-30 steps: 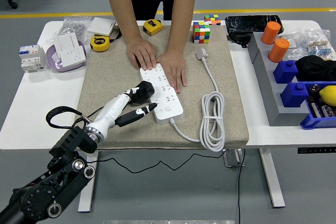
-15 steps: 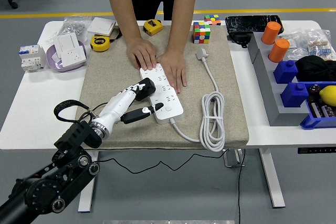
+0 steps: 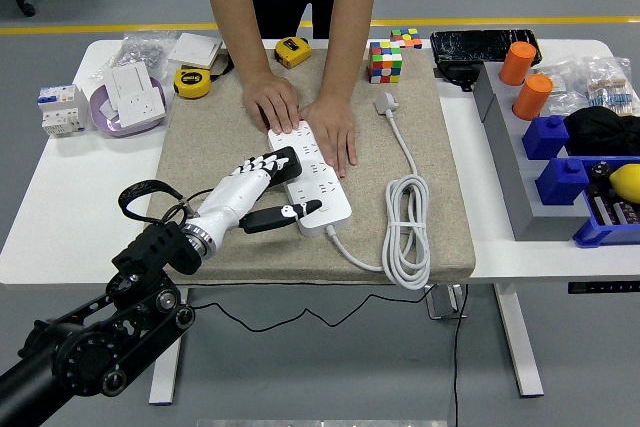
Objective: Pick up the plug,place it near the board,insert it into the board,press the button
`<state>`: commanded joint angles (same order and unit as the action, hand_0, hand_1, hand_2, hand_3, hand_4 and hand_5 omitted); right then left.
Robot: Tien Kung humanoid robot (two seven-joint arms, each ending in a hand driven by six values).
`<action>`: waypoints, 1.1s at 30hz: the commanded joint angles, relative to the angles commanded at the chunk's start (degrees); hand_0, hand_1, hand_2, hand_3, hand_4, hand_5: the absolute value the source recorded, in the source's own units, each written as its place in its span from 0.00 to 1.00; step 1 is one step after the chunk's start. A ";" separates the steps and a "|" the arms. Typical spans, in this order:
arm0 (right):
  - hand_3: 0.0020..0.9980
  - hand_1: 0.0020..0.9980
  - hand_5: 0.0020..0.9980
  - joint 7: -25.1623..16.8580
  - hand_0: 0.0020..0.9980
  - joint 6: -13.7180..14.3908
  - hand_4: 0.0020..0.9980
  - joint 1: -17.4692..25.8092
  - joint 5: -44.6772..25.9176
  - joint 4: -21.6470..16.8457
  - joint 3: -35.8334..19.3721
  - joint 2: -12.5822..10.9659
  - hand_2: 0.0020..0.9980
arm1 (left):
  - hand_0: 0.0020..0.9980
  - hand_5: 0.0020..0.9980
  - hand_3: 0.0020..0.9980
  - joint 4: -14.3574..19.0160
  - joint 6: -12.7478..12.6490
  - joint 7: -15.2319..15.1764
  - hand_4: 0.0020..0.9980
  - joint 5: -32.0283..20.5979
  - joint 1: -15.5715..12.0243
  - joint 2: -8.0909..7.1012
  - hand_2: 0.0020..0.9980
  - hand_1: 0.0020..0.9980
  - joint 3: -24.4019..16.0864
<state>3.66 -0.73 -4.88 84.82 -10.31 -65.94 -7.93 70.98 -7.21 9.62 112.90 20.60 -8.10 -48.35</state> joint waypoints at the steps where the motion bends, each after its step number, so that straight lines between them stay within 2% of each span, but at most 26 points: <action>1: 0.61 0.72 0.57 0.01 0.81 0.00 0.89 -0.01 0.01 0.00 -0.01 -0.02 0.69 | 1.00 1.00 0.94 0.24 -0.01 0.13 1.00 0.31 0.04 -0.04 0.99 1.00 0.18; 19: 0.61 0.72 0.57 0.03 0.81 0.01 0.89 -0.16 0.02 0.00 -0.29 -0.12 0.69 | 1.00 1.00 0.93 1.98 -0.22 0.77 1.00 4.58 1.75 -0.03 0.98 1.00 1.39; 24: 0.61 0.72 0.57 0.02 0.81 0.01 0.89 -0.30 -0.02 0.00 -0.31 -0.06 0.69 | 1.00 1.00 0.93 2.20 -0.56 2.02 1.00 7.71 2.11 0.08 0.98 1.00 0.68; 33: 0.61 0.72 0.57 0.05 0.81 0.02 0.90 -0.35 0.09 0.00 -0.58 -0.11 0.69 | 1.00 1.00 0.92 0.44 -0.22 3.92 1.00 11.99 3.00 -1.15 0.98 1.00 -1.01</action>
<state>3.70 -0.71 -5.23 84.91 -10.31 -66.53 -8.05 71.43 -7.43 13.54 124.88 23.60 -9.25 -49.36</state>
